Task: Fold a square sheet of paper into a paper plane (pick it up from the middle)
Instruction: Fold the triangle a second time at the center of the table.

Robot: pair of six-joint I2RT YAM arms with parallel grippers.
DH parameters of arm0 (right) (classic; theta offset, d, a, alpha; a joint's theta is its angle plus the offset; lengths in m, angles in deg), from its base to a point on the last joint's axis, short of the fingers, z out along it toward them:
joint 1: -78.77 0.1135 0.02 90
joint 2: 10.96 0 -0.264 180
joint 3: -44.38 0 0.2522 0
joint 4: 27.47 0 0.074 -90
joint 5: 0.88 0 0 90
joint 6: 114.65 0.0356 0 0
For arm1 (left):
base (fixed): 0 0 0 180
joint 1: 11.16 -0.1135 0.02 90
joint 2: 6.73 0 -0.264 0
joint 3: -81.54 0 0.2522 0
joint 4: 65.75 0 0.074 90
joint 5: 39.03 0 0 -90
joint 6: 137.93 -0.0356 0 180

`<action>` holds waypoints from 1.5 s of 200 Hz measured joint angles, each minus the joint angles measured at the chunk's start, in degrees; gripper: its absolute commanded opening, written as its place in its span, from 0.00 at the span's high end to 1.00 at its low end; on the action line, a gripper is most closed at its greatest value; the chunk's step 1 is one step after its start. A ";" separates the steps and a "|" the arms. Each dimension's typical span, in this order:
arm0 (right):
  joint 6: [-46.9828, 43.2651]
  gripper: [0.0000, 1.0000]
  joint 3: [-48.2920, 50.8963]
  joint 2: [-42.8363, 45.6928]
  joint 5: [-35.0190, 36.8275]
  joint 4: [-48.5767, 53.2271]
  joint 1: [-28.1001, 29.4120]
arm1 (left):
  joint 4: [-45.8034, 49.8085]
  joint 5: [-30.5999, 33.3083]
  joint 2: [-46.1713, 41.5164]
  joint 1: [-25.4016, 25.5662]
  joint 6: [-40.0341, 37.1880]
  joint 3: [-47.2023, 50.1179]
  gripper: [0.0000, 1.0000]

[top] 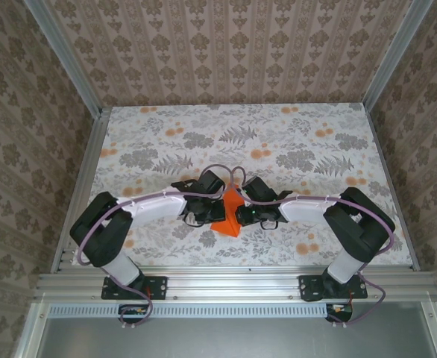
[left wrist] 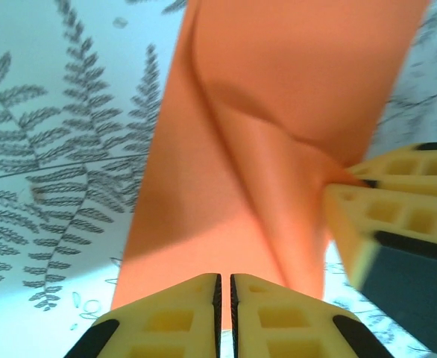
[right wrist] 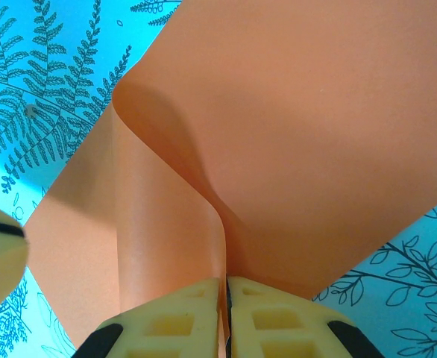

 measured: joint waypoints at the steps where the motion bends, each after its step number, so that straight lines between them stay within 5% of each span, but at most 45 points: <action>1: 0.00 0.88 0.00 -0.02 0.02 0.00 0.00 | -0.04 0.00 -0.04 -0.02 0.00 0.00 0.86; 106: 0.02 0.88 0.00 -0.07 0.02 -0.02 0.00 | -17.31 -7.69 1.75 -4.74 5.90 1.99 0.87; 300: 0.07 0.88 0.00 -0.22 0.00 -0.17 0.00 | -19.65 -7.98 8.26 -4.74 7.32 3.28 0.87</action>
